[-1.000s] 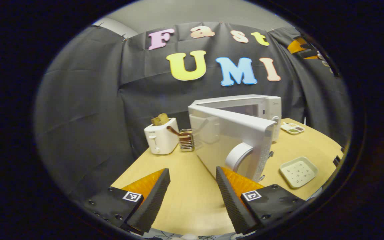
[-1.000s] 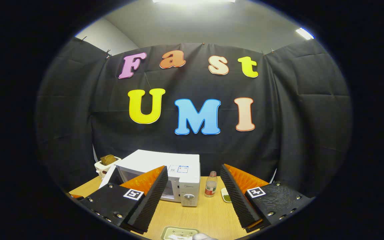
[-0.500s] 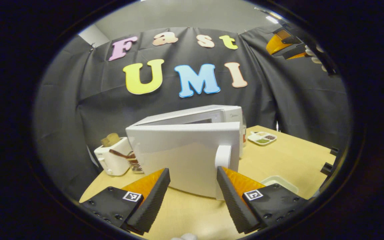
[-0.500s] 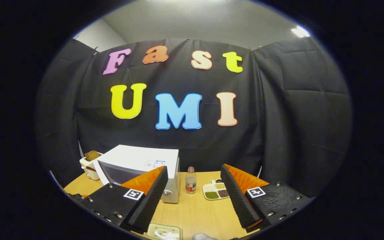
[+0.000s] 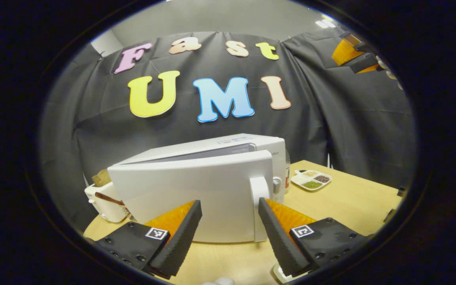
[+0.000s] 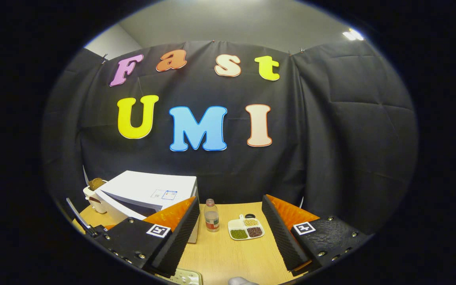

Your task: Open the microwave oven with the left hand, put the food in, and close the microwave oven.

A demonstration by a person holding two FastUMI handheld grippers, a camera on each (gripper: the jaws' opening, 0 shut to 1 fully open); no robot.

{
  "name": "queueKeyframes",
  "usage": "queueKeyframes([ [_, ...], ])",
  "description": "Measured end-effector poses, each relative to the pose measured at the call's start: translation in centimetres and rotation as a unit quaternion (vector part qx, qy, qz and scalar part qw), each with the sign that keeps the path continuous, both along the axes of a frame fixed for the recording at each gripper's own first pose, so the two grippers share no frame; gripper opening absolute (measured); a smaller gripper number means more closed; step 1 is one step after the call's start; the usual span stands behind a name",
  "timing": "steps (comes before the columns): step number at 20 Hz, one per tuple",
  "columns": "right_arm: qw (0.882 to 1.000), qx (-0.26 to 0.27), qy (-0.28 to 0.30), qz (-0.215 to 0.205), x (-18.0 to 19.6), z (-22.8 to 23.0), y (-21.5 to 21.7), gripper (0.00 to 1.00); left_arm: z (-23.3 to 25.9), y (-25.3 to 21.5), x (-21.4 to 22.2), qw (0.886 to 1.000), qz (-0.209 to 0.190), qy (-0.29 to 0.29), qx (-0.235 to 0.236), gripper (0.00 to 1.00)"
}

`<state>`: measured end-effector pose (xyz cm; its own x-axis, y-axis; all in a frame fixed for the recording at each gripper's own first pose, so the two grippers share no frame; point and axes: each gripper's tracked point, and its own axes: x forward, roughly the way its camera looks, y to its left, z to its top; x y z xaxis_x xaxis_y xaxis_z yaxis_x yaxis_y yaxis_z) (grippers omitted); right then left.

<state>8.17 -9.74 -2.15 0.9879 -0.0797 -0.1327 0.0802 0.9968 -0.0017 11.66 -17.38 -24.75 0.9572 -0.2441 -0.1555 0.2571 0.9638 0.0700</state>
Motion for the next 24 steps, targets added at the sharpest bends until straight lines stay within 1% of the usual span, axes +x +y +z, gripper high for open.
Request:
queueKeyframes([
  [2,1.0,-0.002,0.004,0.003,0.8,-0.3,-0.2,0.96,-0.5,-0.7,1.6,1.0,0.005,0.006,-0.003,0.94],
  [6,1.0,-0.003,0.015,0.016,2.5,-1.0,0.1,0.96,-1.2,-1.3,4.4,1.0,0.025,0.012,-0.009,0.99],
  [8,1.0,0.0,0.018,0.02,3.2,-1.2,0.1,0.97,-1.2,-1.8,5.5,0.999,0.032,0.013,-0.013,0.95],
  [9,1.0,0.002,0.019,0.022,3.5,-1.2,0.1,0.97,-1.4,-2.4,5.4,0.999,0.025,0.017,-0.022,0.99],
  [10,1.0,0.002,0.019,0.024,3.7,-1.3,0.1,0.97,-1.4,-2.4,5.5,0.999,0.032,0.01,-0.025,0.99],
  [11,0.999,0.0,0.021,0.025,3.8,-1.3,0.1,0.97,-1.4,-2.2,5.3,0.999,0.038,0.006,-0.025,0.93],
  [13,0.999,-0.004,0.026,0.029,4.0,-1.7,0.1,0.97,-1.2,-2.3,5.3,0.999,0.04,0.005,-0.024,0.95],
  [15,0.999,-0.008,0.029,0.033,3.8,-2.1,0.5,0.97,-1.1,-2.2,5.7,0.999,0.04,0.001,-0.03,0.94],
  [16,0.999,-0.009,0.03,0.034,3.8,-2.3,0.5,0.97,-1.3,-2.0,6.1,0.998,0.047,0.007,-0.039,0.95],
  [17,0.999,-0.008,0.033,0.036,3.8,-2.3,0.6,0.97,-1.1,-1.1,5.5,0.997,0.056,0.024,-0.041,0.95],
  [18,0.999,-0.008,0.036,0.04,3.7,-2.4,0.7,0.97,-0.8,-1.7,6.1,0.997,0.05,0.019,-0.058,0.96],
  [19,0.998,-0.01,0.035,0.045,3.6,-2.3,1.0,0.97,0.6,-1.9,6.6,0.997,0.057,-0.005,-0.06,1.0],
  [21,0.998,-0.02,0.033,0.05,3.3,-2.3,1.4,0.96,0.9,-2.6,7.0,0.998,0.05,-0.011,-0.033,0.98],
  [23,0.998,-0.022,0.029,0.053,2.9,-2.3,1.7,0.97,0.9,-2.6,6.7,0.998,0.05,-0.015,-0.031,0.95],
  [24,0.998,-0.021,0.029,0.055,2.7,-2.1,1.9,0.97,1.0,-2.5,6.6,0.998,0.05,-0.014,-0.03,0.95],
])
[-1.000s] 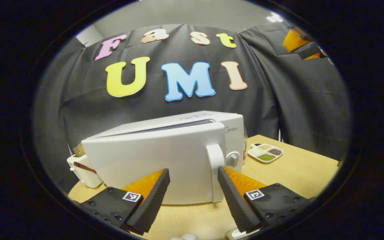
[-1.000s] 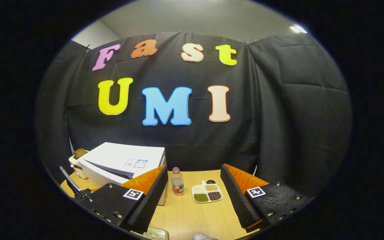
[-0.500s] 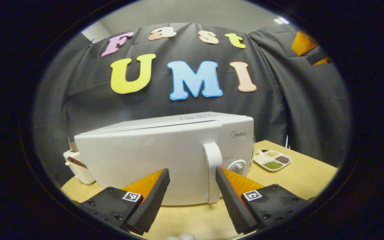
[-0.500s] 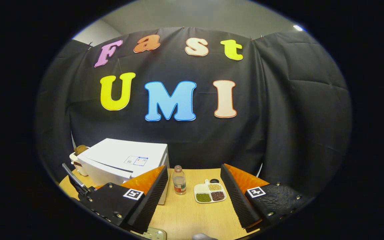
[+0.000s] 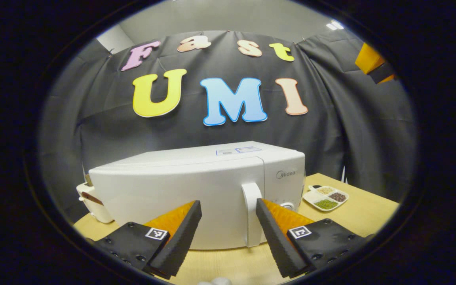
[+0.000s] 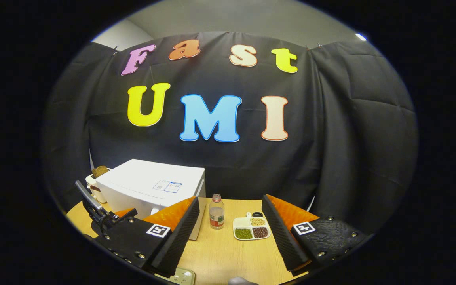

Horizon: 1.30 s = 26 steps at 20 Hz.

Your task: Open the microwave oven with the left hand, put the food in, and close the microwave oven.

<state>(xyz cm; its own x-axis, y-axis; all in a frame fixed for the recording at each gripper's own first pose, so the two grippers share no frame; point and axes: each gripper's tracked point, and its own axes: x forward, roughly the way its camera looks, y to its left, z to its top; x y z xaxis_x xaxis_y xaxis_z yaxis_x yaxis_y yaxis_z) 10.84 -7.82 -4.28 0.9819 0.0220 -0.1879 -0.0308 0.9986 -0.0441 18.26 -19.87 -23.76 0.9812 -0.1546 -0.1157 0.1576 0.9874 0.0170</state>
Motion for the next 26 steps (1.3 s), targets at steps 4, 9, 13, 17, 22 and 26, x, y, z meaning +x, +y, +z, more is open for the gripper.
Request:
queueKeyframes([
  [4,1.0,0.003,-0.007,0.003,-0.8,0.6,0.2,0.97,1.5,0.8,-1.6,1.0,0.002,0.0,0.002,0.95],
  [9,0.999,0.024,-0.013,0.021,-2.6,1.4,2.3,0.97,6.8,4.0,-6.4,1.0,0.015,0.007,-0.004,0.97],
  [13,0.998,0.042,-0.025,0.029,-4.6,2.5,3.9,0.97,12.5,9.0,-10.5,0.999,0.04,0.018,-0.017,0.99],
  [17,0.998,0.041,-0.032,0.03,-7.0,2.9,4.9,0.96,18.2,14.5,-13.9,0.997,0.071,-0.001,-0.027,0.96],
  [22,0.998,0.047,-0.044,0.009,-9.4,3.0,5.1,0.96,23.6,18.3,-17.7,0.995,0.072,-0.013,-0.067,0.95],
  [26,0.997,0.056,-0.05,-0.004,-10.1,3.2,5.3,0.96,25.4,20.1,-19.3,0.995,0.073,-0.028,-0.053,0.98],
])
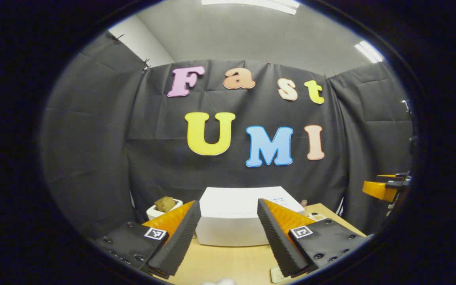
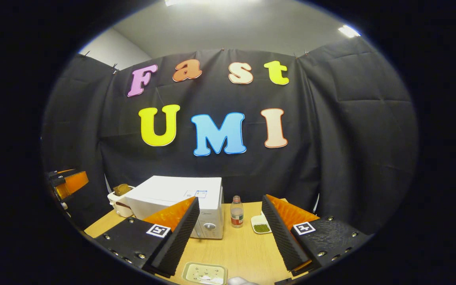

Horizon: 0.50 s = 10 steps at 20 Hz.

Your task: Open the microwave oven with the left hand, put the food in, and close the microwave oven.

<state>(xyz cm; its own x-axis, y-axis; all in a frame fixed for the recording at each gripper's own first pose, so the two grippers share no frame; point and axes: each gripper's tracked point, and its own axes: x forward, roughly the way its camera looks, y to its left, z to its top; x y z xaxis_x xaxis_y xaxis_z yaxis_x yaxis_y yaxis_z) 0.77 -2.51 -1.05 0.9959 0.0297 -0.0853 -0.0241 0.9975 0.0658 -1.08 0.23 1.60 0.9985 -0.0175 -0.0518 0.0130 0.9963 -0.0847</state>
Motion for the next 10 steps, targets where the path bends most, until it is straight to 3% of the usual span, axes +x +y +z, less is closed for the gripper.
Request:
queueKeyframes([
  [6,1.0,-0.01,-0.016,-0.009,-0.6,1.0,0.2,1.0,0.9,1.1,-1.4,1.0,-0.001,-0.012,-0.013,0.98],
  [10,1.0,-0.007,-0.019,-0.001,-0.8,1.4,0.8,0.96,1.3,1.5,-1.4,1.0,0.003,-0.017,-0.009,0.97],
])
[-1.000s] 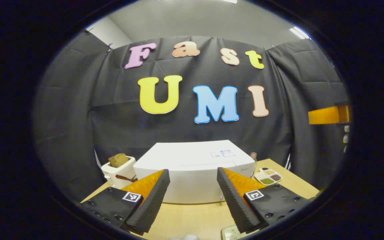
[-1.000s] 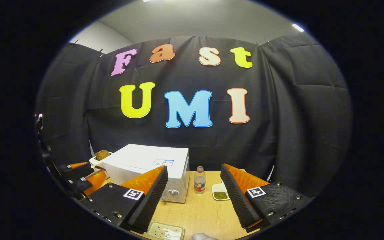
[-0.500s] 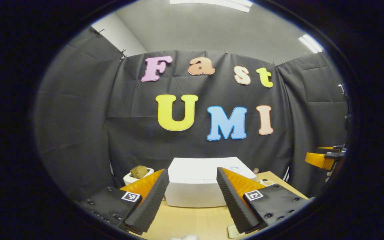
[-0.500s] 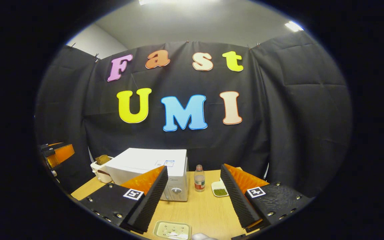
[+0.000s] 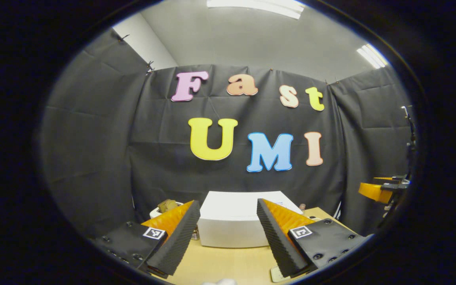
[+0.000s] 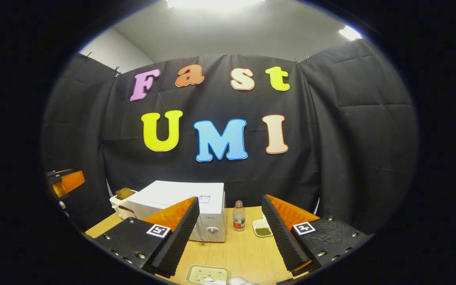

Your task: Open the microwave oven with the left hand, put the food in, and close the microwave oven.

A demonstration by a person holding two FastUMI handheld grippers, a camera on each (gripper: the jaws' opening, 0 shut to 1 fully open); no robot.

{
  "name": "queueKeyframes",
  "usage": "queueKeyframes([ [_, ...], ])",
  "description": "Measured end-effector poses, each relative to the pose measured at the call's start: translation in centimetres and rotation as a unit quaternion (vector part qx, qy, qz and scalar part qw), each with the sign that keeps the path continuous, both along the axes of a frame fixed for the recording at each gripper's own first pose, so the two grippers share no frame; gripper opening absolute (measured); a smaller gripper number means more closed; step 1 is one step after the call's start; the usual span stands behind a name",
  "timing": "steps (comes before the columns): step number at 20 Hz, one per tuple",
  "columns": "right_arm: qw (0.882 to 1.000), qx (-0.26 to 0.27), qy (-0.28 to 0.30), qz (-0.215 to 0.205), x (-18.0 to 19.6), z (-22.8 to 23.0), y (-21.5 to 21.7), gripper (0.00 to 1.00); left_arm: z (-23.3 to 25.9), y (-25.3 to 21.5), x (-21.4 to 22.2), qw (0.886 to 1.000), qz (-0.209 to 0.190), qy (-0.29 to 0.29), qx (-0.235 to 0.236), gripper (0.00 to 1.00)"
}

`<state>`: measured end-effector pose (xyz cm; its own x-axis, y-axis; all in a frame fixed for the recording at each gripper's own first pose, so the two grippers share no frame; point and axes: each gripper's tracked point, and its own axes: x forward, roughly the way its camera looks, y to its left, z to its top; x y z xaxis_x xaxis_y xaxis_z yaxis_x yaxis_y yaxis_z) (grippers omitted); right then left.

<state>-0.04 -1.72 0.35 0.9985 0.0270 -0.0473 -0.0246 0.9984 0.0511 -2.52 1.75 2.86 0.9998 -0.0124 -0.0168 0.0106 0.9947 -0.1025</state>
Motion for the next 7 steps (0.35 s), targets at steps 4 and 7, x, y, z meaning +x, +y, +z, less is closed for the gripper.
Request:
queueKeyframes([
  [4,1.0,-0.003,-0.002,0.001,-0.04,0.06,0.25,1.0,-0.08,-0.09,-0.09,1.0,0.001,-0.002,0.005,0.98],
  [7,1.0,0.001,-0.002,0.002,-0.08,0.03,0.39,0.96,0.14,-0.09,-0.02,1.0,0.001,-0.005,0.009,0.99],
])
